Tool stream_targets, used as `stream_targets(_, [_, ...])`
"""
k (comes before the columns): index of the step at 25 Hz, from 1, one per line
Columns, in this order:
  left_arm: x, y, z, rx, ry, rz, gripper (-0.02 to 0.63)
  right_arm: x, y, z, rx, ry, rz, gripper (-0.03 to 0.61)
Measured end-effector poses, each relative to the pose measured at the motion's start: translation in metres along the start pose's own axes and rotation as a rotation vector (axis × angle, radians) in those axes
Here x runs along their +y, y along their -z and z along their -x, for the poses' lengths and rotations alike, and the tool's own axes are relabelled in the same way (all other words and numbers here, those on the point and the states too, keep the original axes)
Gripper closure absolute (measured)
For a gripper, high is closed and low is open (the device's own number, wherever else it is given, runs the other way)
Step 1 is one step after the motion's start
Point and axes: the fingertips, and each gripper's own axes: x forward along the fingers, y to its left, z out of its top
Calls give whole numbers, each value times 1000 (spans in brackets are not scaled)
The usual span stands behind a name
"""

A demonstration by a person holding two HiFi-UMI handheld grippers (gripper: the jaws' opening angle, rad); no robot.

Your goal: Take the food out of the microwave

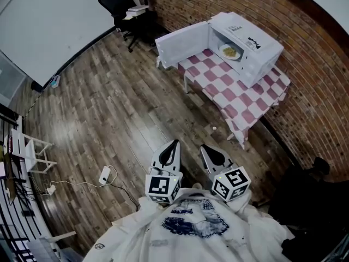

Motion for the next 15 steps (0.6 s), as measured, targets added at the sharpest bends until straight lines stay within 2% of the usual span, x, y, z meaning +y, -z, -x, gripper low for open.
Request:
stream_targets(5, [36, -1, -34, 7, -1, 18, 606, -15, -7, -42, 20, 10, 3, 565])
stream_targets(15, [126, -30, -110, 0, 17, 24, 606, -34, -40, -153, 39, 31, 4, 565])
